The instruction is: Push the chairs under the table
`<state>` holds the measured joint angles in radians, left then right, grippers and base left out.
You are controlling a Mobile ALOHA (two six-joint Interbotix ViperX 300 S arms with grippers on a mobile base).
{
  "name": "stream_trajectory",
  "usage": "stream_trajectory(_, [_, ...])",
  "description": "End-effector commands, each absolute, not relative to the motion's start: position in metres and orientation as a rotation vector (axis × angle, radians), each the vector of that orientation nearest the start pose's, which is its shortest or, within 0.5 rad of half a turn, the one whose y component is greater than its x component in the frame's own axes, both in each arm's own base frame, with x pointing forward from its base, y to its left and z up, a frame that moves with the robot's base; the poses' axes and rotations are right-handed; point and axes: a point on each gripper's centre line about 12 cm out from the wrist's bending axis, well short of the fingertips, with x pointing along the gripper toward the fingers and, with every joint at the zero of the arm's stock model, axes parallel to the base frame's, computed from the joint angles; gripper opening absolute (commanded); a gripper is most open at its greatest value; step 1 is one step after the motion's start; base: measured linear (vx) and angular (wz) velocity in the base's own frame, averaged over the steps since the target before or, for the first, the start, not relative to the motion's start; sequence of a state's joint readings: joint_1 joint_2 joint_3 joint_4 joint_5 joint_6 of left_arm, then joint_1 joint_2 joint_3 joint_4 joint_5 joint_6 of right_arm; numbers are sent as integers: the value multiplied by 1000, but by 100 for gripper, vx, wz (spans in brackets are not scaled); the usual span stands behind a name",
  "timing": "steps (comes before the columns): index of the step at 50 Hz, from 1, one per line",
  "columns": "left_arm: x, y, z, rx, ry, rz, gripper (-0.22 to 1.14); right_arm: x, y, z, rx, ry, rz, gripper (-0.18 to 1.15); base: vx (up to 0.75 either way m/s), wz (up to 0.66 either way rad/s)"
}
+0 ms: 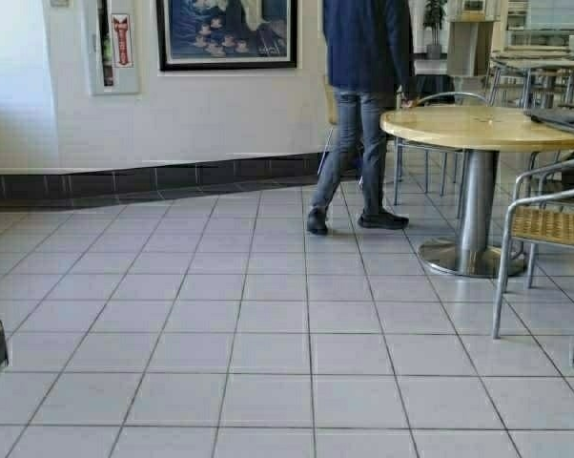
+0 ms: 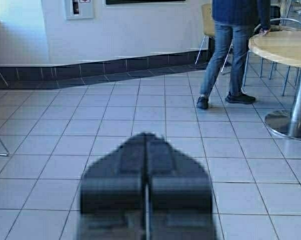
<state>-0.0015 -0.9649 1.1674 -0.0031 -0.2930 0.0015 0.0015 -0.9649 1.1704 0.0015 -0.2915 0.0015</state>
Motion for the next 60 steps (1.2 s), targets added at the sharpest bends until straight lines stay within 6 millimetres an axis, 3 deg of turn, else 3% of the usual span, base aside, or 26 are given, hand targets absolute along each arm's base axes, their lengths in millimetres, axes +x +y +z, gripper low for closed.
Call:
stream_trajectory(1, [199, -1, 295, 0, -87, -5, 3, 200, 3, 304, 16, -110, 14, 1, 4, 0])
stream_trajectory(35, [198, -1, 294, 1, -87, -7, 2, 196, 3, 302, 18, -116, 14, 4, 18, 3])
stream_trajectory(60, [198, -1, 291, -2, -77, -5, 2, 195, 2, 304, 37, -122, 14, 4, 35, 42])
